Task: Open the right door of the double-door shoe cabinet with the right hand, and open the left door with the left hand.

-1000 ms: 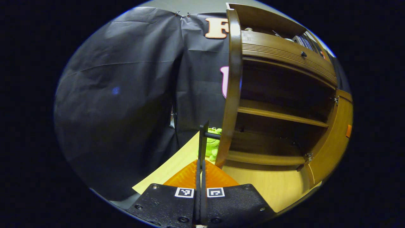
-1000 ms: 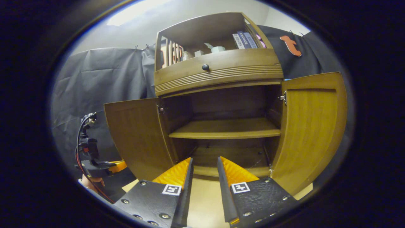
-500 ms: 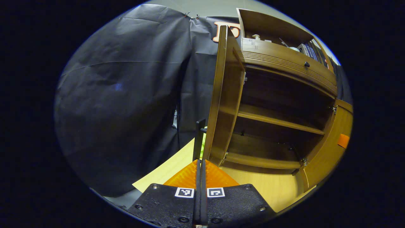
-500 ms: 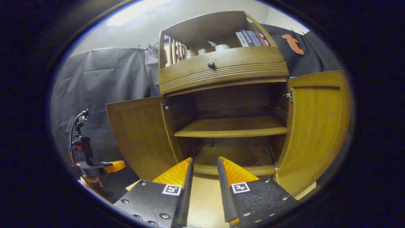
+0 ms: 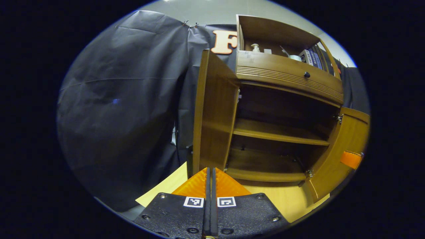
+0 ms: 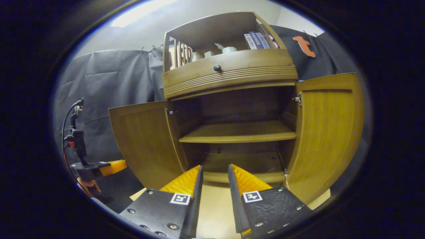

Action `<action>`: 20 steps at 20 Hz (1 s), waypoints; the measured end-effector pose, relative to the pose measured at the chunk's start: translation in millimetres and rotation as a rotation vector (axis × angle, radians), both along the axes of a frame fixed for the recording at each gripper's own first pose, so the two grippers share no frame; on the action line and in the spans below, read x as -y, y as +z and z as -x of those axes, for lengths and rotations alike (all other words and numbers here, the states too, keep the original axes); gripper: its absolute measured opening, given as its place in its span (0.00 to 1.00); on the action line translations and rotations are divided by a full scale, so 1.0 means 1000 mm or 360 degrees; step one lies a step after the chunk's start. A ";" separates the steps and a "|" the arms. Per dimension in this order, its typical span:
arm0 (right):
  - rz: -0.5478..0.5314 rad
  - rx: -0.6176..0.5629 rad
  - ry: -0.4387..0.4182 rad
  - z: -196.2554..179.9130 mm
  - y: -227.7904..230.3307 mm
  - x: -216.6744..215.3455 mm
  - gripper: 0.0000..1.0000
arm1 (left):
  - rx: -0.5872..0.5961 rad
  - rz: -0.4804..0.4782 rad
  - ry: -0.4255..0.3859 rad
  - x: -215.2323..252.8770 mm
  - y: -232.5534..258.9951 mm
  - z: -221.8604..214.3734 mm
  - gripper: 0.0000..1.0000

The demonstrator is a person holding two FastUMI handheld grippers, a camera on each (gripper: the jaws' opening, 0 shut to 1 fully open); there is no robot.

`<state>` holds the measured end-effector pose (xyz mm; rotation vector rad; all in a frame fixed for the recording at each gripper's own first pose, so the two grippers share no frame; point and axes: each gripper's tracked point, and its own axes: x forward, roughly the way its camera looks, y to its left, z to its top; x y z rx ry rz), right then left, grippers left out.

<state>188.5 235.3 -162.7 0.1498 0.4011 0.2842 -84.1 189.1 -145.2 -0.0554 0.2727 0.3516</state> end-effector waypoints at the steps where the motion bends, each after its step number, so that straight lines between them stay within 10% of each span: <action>1: 0.0004 0.0002 -0.0011 0.000 0.000 0.003 0.51 | 0.0011 0.0007 -0.0032 0.007 0.004 -0.004 0.01; 20: 0.0082 0.0180 -0.0260 -0.008 0.041 0.055 0.43 | 0.0389 -0.0121 -0.0585 0.163 0.109 -0.060 0.00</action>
